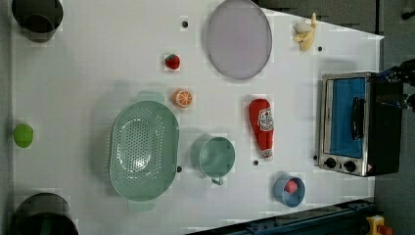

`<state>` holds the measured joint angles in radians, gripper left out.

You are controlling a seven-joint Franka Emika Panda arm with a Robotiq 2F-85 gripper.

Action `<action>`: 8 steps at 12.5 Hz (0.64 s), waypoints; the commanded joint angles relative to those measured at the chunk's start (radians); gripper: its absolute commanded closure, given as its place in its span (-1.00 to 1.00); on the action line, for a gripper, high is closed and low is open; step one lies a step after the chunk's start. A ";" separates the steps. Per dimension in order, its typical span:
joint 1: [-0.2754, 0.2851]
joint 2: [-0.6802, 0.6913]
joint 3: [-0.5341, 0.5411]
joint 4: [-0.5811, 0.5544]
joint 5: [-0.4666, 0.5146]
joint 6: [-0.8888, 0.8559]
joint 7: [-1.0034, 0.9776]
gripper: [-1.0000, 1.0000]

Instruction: Pick Ketchup from the table and place it in strainer.

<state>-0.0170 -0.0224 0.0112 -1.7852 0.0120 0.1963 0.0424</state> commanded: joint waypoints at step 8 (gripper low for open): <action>-0.095 -0.155 0.036 -0.177 -0.003 -0.134 -0.209 -1.00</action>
<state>-0.1013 -0.2435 0.0409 -1.9014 0.0084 0.0797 -0.1013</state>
